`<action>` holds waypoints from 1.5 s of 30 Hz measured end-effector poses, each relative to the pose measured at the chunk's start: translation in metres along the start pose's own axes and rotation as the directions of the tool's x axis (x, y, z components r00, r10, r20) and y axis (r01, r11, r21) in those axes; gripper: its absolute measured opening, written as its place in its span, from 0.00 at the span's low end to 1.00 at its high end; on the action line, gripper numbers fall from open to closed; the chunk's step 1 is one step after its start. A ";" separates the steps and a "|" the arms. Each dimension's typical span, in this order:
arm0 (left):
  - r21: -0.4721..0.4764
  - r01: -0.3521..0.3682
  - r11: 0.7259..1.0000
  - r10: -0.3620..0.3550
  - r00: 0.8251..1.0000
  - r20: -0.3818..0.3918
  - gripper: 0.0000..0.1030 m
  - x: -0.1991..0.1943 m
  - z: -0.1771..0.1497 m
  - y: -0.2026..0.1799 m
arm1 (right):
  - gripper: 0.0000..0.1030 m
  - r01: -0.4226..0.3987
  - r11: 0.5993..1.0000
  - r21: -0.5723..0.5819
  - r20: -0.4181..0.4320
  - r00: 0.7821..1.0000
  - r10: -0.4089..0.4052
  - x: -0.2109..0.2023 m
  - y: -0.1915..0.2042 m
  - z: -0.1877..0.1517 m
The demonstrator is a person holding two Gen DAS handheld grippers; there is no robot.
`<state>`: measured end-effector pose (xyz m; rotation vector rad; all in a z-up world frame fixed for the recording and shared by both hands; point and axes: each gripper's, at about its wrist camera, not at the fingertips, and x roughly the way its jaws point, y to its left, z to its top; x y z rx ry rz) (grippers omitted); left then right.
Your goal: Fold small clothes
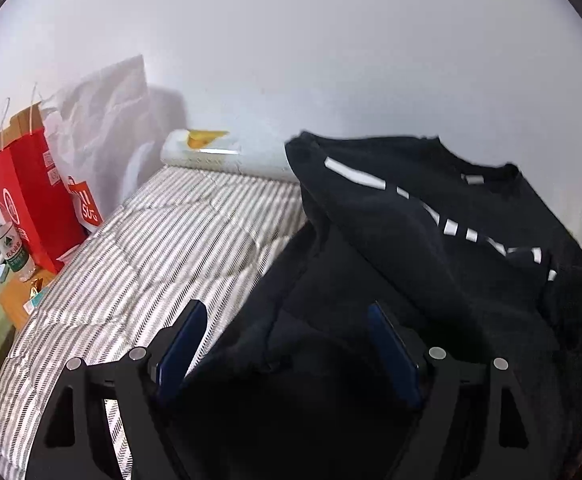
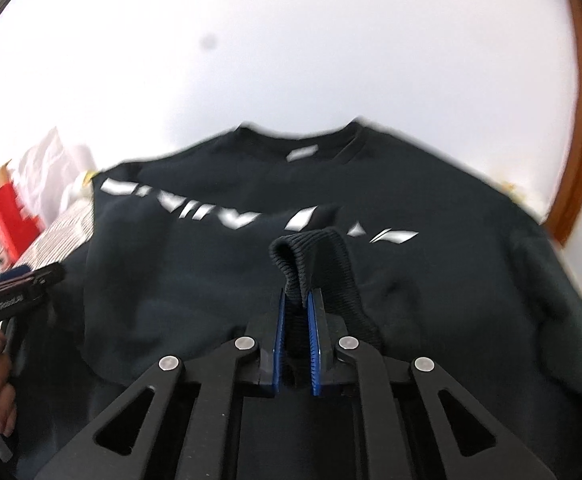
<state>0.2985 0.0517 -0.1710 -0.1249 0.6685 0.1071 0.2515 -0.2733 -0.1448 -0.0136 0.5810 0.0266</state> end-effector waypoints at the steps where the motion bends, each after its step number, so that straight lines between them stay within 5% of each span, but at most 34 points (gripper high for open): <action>1: -0.003 0.000 1.000 0.000 1.000 -0.001 0.79 0.000 0.000 0.001 | 0.09 0.014 1.000 0.017 0.020 1.000 -0.014 -0.005 -0.006 0.004; 6: -0.030 0.003 1.000 -0.004 0.999 -0.032 0.79 0.006 0.001 0.006 | 0.05 0.053 0.984 0.168 0.073 0.995 -0.066 -0.034 -0.060 0.023; 12: -0.051 0.002 0.999 -0.005 0.998 -0.056 0.79 0.011 0.001 0.009 | 0.02 0.134 0.964 0.231 0.033 0.989 -0.146 -0.043 -0.113 0.011; 19: -0.027 0.003 1.000 -0.005 0.999 -0.051 0.79 0.011 0.000 0.005 | 0.05 0.169 0.959 0.227 -0.015 0.985 -0.170 -0.026 -0.126 -0.003; 22: -0.024 0.010 1.000 -0.011 0.998 -0.056 0.79 0.012 -0.001 0.005 | 0.13 0.148 0.958 0.246 -0.001 0.988 -0.152 -0.027 -0.130 -0.005; 26: -0.009 0.013 1.000 -0.014 0.998 -0.056 0.79 0.012 -0.002 0.002 | 0.51 0.061 0.954 0.294 0.020 0.997 -0.070 -0.033 -0.138 -0.010; 27: -0.007 0.013 1.000 -0.014 0.998 -0.057 0.79 0.012 -0.002 0.001 | 0.52 0.042 0.954 0.296 0.022 0.998 -0.051 -0.032 -0.137 -0.010; 34: -0.001 0.017 1.000 -0.017 0.998 -0.067 0.79 0.014 -0.002 0.001 | 0.52 0.153 0.965 0.214 -0.101 0.986 -0.133 0.002 -0.122 -0.020; 40: 0.012 0.015 1.000 -0.015 0.997 -0.076 0.79 0.016 -0.003 -0.002 | 0.51 0.149 0.957 0.247 -0.224 0.970 -0.093 0.042 -0.127 -0.017; 45: 0.015 0.015 1.000 -0.013 0.996 -0.083 0.79 0.017 -0.003 -0.002 | 0.12 0.083 0.968 0.238 -0.229 0.973 -0.028 0.048 -0.123 -0.020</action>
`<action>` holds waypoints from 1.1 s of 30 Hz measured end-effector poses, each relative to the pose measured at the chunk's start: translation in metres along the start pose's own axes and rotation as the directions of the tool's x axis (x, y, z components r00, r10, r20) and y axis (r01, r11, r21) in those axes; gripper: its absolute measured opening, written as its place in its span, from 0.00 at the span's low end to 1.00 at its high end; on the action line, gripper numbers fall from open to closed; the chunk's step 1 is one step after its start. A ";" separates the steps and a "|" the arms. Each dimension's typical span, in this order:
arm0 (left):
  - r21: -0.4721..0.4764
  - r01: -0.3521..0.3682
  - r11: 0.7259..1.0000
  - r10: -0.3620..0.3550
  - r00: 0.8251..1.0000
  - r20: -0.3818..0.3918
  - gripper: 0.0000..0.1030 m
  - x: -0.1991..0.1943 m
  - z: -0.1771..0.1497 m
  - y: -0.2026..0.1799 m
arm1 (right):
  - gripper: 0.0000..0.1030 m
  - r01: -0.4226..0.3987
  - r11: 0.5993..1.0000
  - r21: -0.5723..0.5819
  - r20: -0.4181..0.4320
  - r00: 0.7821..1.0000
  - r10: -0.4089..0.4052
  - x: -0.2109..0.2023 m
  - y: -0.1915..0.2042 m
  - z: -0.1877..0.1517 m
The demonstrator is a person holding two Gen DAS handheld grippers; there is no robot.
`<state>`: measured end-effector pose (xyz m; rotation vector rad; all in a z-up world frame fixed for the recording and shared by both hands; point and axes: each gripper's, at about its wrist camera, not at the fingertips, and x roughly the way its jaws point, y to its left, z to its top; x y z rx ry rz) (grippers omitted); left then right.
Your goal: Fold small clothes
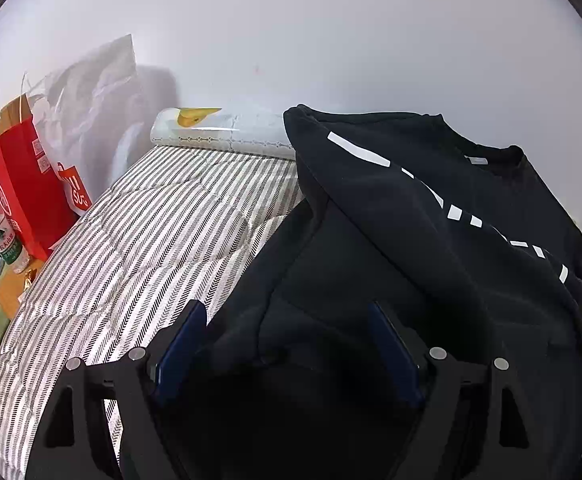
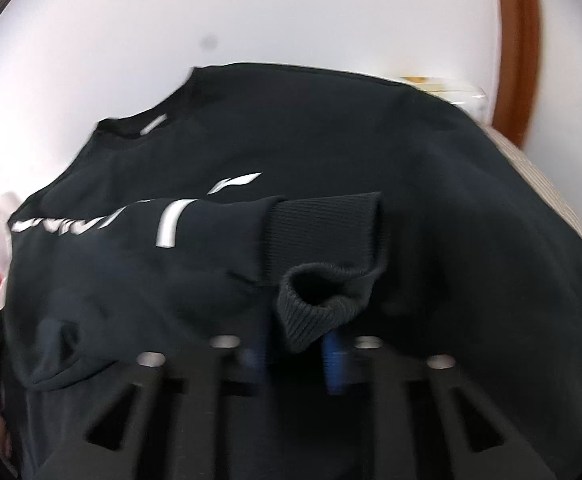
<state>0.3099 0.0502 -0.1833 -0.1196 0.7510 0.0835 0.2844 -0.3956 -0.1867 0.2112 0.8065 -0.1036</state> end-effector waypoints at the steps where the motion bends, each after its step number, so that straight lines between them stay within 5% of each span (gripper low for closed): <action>1: -0.002 0.001 1.000 -0.001 1.000 0.002 0.79 0.000 0.000 0.000 | 0.08 0.001 1.000 -0.007 0.007 1.000 -0.001 -0.002 0.002 -0.001; 5: -0.011 0.002 1.000 -0.002 1.000 0.009 0.79 -0.002 0.000 0.002 | 0.08 -0.011 1.000 0.029 0.179 0.984 0.006 -0.032 -0.003 -0.002; 7: -0.016 0.000 1.000 0.000 1.000 0.005 0.79 -0.001 0.000 0.003 | 0.08 0.051 0.997 0.053 0.258 0.964 -0.063 -0.049 -0.008 -0.002; 9: -0.018 0.001 1.000 0.000 1.000 0.003 0.79 -0.001 0.000 0.004 | 0.08 0.123 0.988 0.090 0.228 0.963 -0.141 -0.045 -0.016 -0.005; 12: -0.014 -0.002 1.000 0.002 1.000 0.002 0.79 -0.001 0.000 0.003 | 0.08 0.118 0.985 0.129 0.080 0.988 -0.129 -0.022 -0.029 -0.007; 22: -0.004 -0.004 1.000 0.004 1.000 0.005 0.79 -0.001 0.000 0.002 | 0.21 0.134 0.987 0.092 0.037 0.990 -0.138 -0.021 -0.023 -0.007; 29: 0.015 0.007 1.000 -0.008 0.999 0.042 0.86 -0.009 -0.001 -0.002 | 0.46 0.086 0.995 0.058 0.078 0.993 -0.090 -0.082 -0.027 -0.008; 33: 0.025 0.021 0.999 -0.022 0.998 0.065 0.87 -0.014 -0.003 -0.005 | 0.68 0.190 0.982 -0.015 0.191 0.964 -0.184 -0.140 -0.047 -0.029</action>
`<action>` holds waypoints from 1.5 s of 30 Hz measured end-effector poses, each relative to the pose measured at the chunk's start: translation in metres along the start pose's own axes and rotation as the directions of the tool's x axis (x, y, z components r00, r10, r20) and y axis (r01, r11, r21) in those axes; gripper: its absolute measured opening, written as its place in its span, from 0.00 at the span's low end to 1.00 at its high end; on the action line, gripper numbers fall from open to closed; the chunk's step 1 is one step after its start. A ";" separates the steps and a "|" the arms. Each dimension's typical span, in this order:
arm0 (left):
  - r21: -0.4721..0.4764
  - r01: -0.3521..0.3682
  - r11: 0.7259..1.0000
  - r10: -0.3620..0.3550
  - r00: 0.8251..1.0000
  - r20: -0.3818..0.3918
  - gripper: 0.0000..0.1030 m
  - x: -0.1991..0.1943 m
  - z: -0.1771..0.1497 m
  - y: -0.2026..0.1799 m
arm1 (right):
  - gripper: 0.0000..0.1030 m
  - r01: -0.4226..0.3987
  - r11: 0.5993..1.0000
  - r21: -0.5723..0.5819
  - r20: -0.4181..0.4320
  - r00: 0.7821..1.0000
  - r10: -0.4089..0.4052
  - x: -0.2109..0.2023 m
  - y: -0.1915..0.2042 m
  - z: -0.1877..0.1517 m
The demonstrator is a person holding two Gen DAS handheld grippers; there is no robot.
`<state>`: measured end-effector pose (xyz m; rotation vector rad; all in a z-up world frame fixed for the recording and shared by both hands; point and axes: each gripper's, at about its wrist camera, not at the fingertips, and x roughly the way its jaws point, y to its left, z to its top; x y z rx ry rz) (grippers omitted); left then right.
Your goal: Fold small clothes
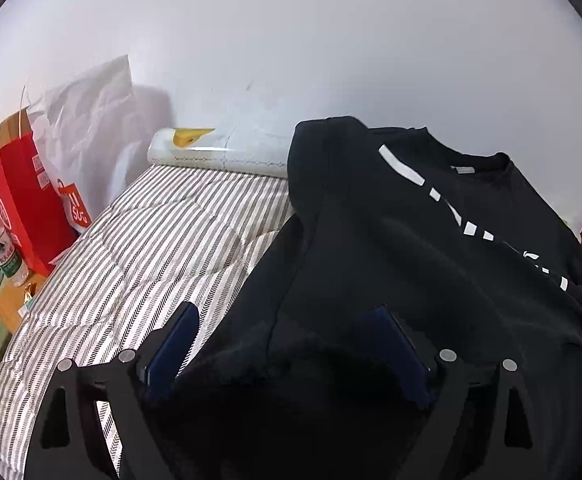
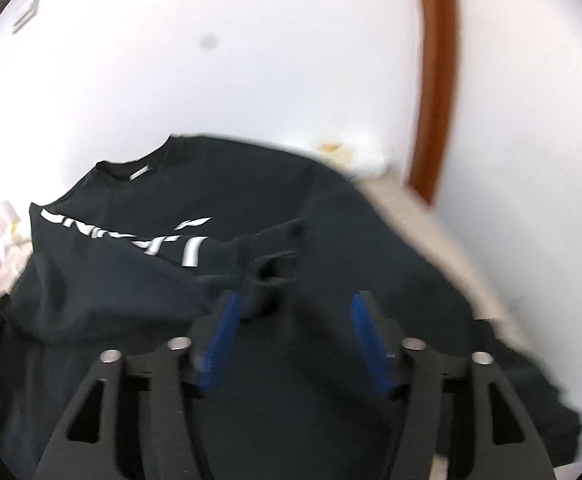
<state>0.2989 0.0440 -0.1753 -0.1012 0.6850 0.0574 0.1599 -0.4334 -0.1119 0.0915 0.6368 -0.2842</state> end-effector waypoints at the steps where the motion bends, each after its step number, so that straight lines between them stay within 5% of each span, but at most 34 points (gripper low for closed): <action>1: -0.001 0.006 1.000 -0.006 1.000 0.001 0.87 -0.001 0.000 0.000 | 0.69 0.027 1.000 0.003 0.021 0.999 -0.027 -0.012 -0.016 -0.007; 6: -0.005 0.003 1.000 -0.003 1.000 0.017 0.87 -0.005 0.000 -0.001 | 0.69 0.232 0.968 0.092 0.010 0.972 -0.234 -0.045 -0.109 -0.045; 10: 0.004 -0.010 1.000 0.010 0.999 0.037 0.87 -0.008 0.000 -0.004 | 0.69 0.326 0.921 0.211 -0.060 0.945 -0.321 -0.066 -0.178 -0.078; 14: 0.009 -0.020 1.000 0.020 0.999 0.047 0.87 -0.011 0.000 -0.006 | 0.69 0.321 0.896 0.308 -0.157 0.946 -0.285 -0.066 -0.221 -0.111; 21: -0.029 -0.033 0.999 0.034 0.999 0.029 0.87 -0.009 0.000 0.002 | 0.69 0.254 0.871 0.420 -0.225 0.959 -0.171 -0.047 -0.238 -0.135; 26: -0.035 -0.036 0.999 0.036 0.999 0.024 0.87 -0.008 0.000 0.003 | 0.61 0.248 0.850 0.465 -0.253 0.957 -0.141 -0.032 -0.241 -0.135; 28: -0.032 -0.031 0.999 0.032 0.999 0.024 0.87 -0.008 -0.001 0.003 | 0.47 0.264 0.860 0.436 -0.245 0.955 -0.168 -0.032 -0.234 -0.132; 30: -0.033 -0.022 0.999 0.022 0.999 0.023 0.87 -0.008 -0.001 0.003 | 0.20 0.254 0.883 0.394 -0.226 0.958 -0.175 -0.034 -0.225 -0.129; 31: -0.034 -0.018 0.999 0.019 1.000 0.021 0.87 -0.008 -0.001 0.003 | 0.17 0.259 0.893 0.369 -0.222 0.957 -0.187 -0.035 -0.219 -0.127; 37: -0.083 0.007 0.997 -0.007 1.000 0.003 0.87 -0.007 0.002 0.013 | 0.12 0.308 0.897 0.318 -0.130 0.951 -0.281 -0.054 -0.183 -0.083; 45: -0.177 -0.002 0.984 0.000 1.000 -0.008 0.87 -0.010 0.013 0.042 | 0.12 0.237 0.950 0.203 0.083 0.963 -0.258 -0.090 -0.092 0.041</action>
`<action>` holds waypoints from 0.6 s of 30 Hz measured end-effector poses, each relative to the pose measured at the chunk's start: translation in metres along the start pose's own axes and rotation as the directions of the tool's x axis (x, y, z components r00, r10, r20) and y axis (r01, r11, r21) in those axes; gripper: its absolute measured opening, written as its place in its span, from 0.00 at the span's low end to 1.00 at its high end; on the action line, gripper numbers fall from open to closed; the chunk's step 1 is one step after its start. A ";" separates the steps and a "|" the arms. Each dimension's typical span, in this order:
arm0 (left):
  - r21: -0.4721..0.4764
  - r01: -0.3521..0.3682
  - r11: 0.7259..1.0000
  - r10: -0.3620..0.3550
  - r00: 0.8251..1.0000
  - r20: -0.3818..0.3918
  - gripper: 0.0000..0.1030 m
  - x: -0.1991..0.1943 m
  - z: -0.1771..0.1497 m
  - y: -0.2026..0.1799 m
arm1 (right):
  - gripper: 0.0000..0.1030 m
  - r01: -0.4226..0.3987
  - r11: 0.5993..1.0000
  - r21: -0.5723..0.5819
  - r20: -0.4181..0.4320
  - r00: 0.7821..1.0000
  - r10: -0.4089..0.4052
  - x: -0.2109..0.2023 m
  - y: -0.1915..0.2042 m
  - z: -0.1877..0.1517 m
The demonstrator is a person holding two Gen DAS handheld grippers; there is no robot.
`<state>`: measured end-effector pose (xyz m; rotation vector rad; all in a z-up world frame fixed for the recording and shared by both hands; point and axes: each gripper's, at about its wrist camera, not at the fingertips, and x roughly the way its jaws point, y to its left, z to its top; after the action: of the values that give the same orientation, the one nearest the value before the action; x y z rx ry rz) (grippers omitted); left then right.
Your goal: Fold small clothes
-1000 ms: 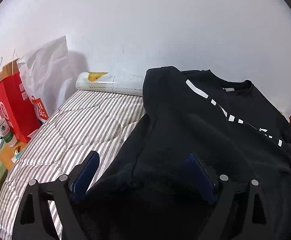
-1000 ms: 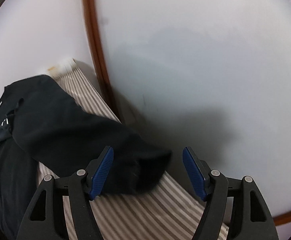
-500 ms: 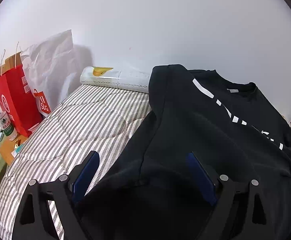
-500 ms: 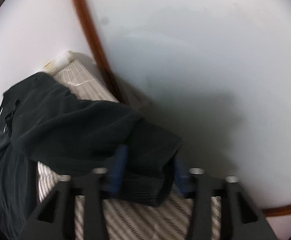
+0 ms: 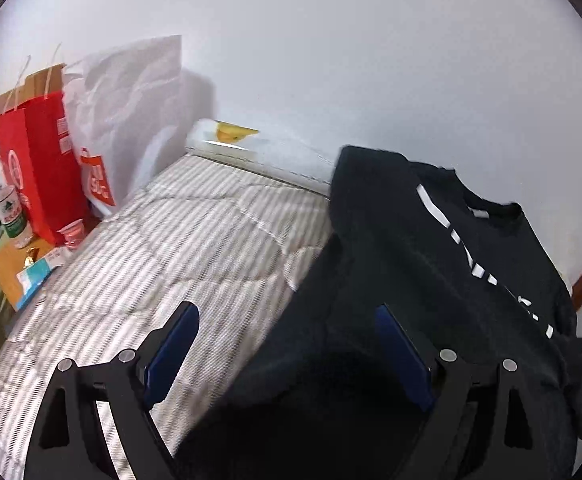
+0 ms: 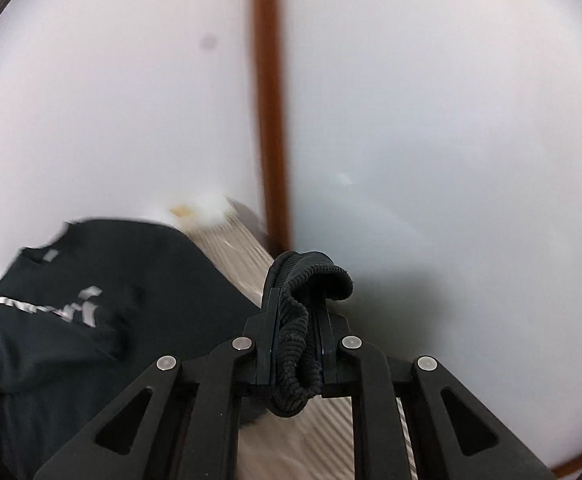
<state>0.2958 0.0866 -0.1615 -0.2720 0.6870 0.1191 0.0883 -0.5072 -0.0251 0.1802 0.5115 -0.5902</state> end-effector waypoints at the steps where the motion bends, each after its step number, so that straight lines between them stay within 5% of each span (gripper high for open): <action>1: 0.000 -0.002 1.000 0.002 1.000 -0.001 0.87 -0.001 0.002 0.002 | 0.12 -0.017 1.000 -0.021 0.016 1.000 0.017 -0.005 0.014 0.009; 10: 0.113 -0.084 0.990 0.081 0.996 0.030 0.87 -0.028 0.021 0.022 | 0.12 -0.222 0.953 -0.205 0.108 0.963 0.248 -0.048 0.197 0.074; 18: 0.118 -0.128 0.985 0.125 0.992 0.030 0.87 -0.040 0.033 0.064 | 0.12 -0.442 0.844 -0.303 -0.013 0.888 0.460 -0.055 0.359 0.050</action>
<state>0.2731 0.1563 -0.1247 -0.1114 0.6864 0.2011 0.2754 -0.2017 0.0528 -0.0091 0.4726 -0.0490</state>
